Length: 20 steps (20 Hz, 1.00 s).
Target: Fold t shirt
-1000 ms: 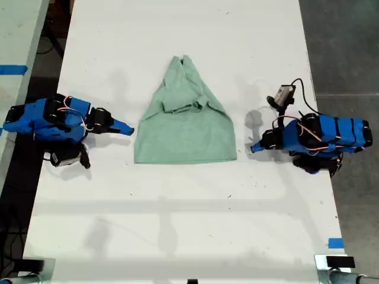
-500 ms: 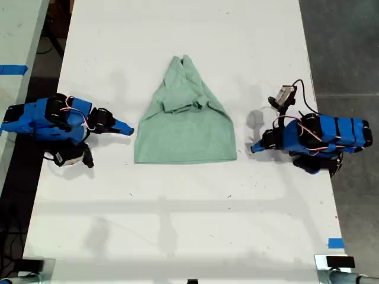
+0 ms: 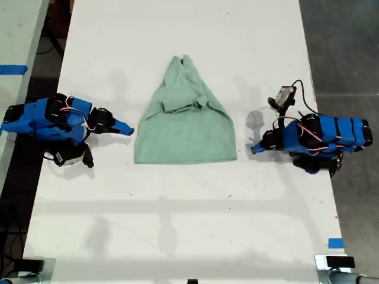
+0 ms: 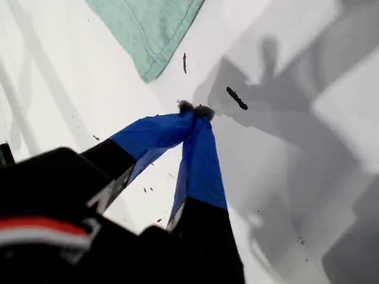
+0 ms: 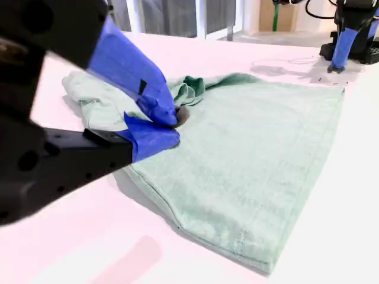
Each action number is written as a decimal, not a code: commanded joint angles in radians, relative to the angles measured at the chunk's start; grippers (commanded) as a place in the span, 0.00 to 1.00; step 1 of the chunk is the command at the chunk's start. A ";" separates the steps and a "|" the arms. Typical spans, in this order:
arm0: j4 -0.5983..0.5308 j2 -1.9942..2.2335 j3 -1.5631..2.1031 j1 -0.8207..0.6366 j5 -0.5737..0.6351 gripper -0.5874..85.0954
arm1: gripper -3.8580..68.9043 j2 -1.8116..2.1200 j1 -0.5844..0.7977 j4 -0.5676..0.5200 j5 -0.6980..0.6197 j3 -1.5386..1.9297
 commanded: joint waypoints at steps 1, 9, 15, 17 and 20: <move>0.009 0.008 0.011 -0.002 -0.029 0.01 | 0.03 0.011 -0.005 0.005 0.023 0.028; 0.012 0.008 0.011 -0.008 -0.034 0.01 | 0.03 0.011 -0.003 0.005 0.018 0.028; 0.014 0.008 0.011 -0.003 -0.034 0.01 | 0.03 0.011 -0.003 0.005 0.018 0.028; 0.014 0.008 0.011 -0.006 -0.034 0.01 | 0.03 0.011 -0.002 0.005 0.017 0.028; 0.014 0.008 0.011 -0.002 -0.035 0.01 | 0.03 0.011 -0.005 0.005 0.020 0.028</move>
